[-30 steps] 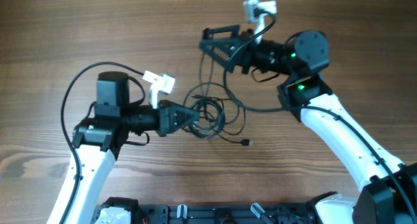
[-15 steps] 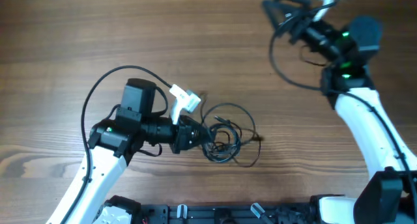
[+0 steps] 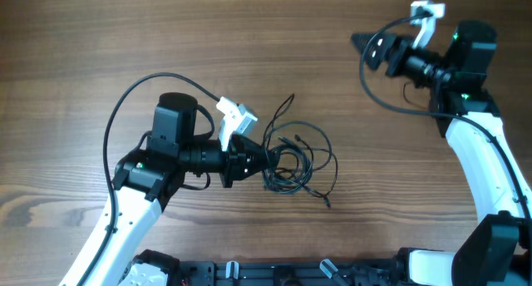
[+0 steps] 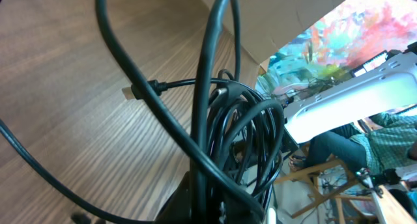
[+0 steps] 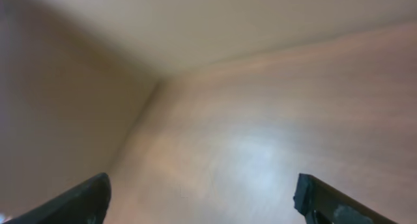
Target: Untangle cables
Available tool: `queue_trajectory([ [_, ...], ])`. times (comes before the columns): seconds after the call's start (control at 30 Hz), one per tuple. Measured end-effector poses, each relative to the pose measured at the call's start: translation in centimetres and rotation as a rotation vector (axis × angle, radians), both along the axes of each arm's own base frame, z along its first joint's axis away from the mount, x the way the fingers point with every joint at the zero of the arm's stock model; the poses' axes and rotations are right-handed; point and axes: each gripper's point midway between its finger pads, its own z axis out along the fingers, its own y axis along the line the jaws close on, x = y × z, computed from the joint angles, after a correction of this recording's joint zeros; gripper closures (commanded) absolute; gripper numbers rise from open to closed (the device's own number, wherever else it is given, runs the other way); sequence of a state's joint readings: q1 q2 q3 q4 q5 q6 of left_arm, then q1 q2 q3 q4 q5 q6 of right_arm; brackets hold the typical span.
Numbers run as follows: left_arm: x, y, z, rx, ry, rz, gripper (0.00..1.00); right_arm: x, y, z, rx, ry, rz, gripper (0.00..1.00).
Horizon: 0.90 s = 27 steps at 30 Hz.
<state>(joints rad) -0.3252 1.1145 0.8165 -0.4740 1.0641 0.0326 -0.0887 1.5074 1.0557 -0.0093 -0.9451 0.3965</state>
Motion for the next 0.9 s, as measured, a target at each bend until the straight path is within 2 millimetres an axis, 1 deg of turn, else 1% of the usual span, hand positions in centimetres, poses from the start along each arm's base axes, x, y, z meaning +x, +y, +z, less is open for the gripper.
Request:
queue_trajectory([
  [0.07, 0.4, 0.0, 0.5, -0.02, -0.024, 0.002, 0.96, -1.7, 1.3, -0.4, 0.03, 0.002, 0.119, 0.05],
  [0.13, 0.8, 0.2, 1.2, -0.049, -0.054, -0.001, 0.96, -2.9, 2.1, -0.6, 0.061, -0.003, 0.201, 0.05],
  [0.2, 1.0, 0.3, 2.2, -0.09, -0.087, -0.015, 0.96, -4.2, 2.8, -1.3, 0.101, 0.001, 0.288, 0.05],
  [0.33, 1.0, 0.5, 3.5, -0.146, -0.12, -0.047, 0.96, -5.9, 4.3, -3.1, 0.141, 0.021, 0.391, 0.05],
  [0.4, 0.9, 0.5, 4.0, -0.165, -0.114, -0.057, 0.96, -6.6, 5.9, -3.8, 0.149, 0.028, 0.449, 0.05],
  [0.5, 0.8, 0.4, 4.5, -0.185, -0.105, -0.067, 0.96, -7.2, 8.8, -4.0, 0.142, 0.02, 0.518, 0.05],
  [0.63, 0.6, 0.3, 4.8, -0.201, -0.081, -0.074, 0.96, -8.0, 12.7, -3.5, 0.147, -0.033, 0.606, 0.05],
  [0.7, 0.6, 0.3, 5.0, -0.207, -0.086, -0.078, 0.96, -8.4, 14.5, -3.4, 0.159, -0.009, 0.623, 0.05],
  [0.77, 0.4, 0.2, 5.7, -0.23, -0.115, -0.102, 0.96, -8.5, 16.0, -4.0, 0.168, 0.06, 0.614, 0.05],
  [0.83, 0.2, 0.1, 6.5, -0.255, -0.151, -0.134, 0.96, -8.4, 17.1, -4.9, 0.165, 0.109, 0.594, 0.07],
  [0.9, -0.3, 0.1, 7.3, -0.284, -0.186, -0.175, 0.96, -8.1, 18.2, -6.3, 0.149, 0.157, 0.557, 0.1],
])
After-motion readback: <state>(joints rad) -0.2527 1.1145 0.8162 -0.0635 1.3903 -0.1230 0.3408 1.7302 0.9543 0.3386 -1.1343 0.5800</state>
